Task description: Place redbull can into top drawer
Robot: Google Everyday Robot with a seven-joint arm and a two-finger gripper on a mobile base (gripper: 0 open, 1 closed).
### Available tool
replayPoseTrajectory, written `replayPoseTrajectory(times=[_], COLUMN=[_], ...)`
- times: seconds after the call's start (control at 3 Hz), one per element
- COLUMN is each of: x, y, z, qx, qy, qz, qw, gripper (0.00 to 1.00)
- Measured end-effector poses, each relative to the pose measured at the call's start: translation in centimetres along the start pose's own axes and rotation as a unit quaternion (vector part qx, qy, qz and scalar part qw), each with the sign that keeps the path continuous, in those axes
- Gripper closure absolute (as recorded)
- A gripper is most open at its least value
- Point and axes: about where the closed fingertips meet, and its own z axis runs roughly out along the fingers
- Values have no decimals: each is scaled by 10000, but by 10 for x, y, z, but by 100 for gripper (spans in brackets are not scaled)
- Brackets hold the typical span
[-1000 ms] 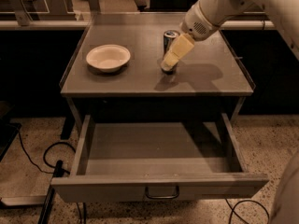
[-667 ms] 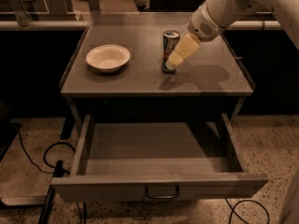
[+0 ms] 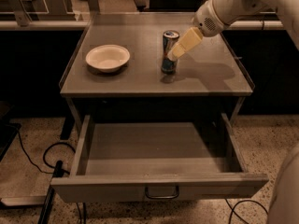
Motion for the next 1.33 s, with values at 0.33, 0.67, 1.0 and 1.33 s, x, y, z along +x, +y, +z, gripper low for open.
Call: replayPoseTrajectory(times=[0.33, 0.67, 1.0, 1.33], x=[0, 9, 5, -1], y=[0, 6, 13, 17], z=[0, 13, 32, 45], qx=[0, -149, -313, -420], qy=[-1, -96, -166, -207], qz=[0, 171, 257, 258], qw=[10000, 9997, 9990, 9986], gripper=[0, 0, 0, 0])
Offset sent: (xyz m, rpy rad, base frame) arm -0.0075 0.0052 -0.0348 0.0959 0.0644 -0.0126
